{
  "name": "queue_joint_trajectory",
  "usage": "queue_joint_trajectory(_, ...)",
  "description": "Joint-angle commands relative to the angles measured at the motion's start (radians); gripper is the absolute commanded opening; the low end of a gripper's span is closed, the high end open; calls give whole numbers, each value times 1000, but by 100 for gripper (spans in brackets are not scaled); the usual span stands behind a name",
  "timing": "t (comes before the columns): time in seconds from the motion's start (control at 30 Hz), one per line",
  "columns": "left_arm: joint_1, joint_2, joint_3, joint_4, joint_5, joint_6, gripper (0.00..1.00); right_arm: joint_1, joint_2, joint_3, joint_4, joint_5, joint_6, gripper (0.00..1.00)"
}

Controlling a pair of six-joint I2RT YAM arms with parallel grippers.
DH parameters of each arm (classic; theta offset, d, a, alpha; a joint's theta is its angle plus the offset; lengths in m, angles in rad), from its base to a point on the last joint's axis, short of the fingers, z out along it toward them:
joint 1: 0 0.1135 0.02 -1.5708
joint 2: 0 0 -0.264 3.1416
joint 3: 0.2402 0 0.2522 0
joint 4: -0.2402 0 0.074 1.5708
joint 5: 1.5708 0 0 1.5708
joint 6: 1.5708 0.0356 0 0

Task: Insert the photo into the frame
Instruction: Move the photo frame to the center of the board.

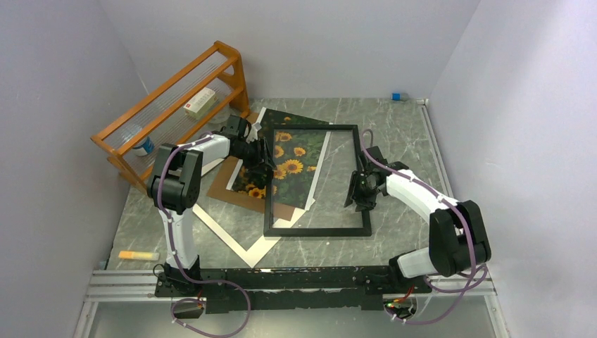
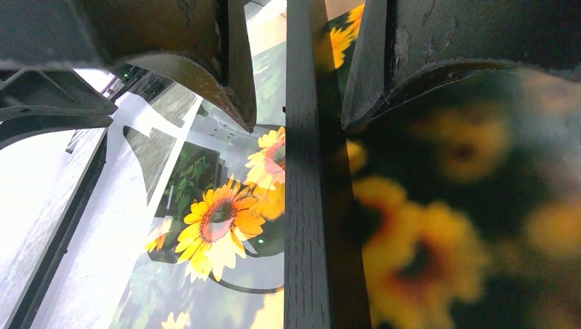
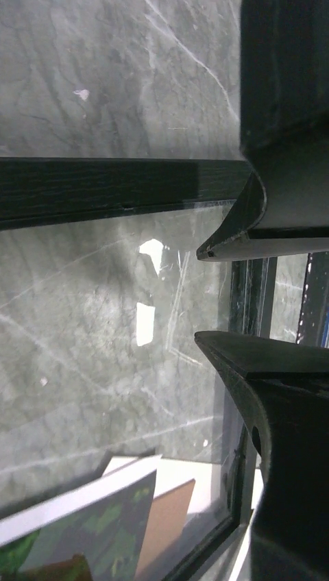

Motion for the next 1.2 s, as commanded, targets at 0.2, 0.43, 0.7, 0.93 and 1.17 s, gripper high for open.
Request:
queue_joint_trajectory(0.2,-6,31,-58,-94,-63,27,58,8,33,-20,-18,15,-21,44)
queue_joint_trajectory(0.43,-4,29,-57,-96,-62,28,58,43,-2,-24,54,-100,-66,43)
queue_joint_trajectory(0.7,-5,21,-58,-87,-38,31,60,101,-17,8,85,-85,-35,43)
queue_joint_trajectory(0.93,-8,23,-63,8,185,41,59,96,-2,77,123,47,37,46)
queue_joint_trajectory(1.17,-37,67,-21,14,268,59,59,90,43,136,150,98,58,47)
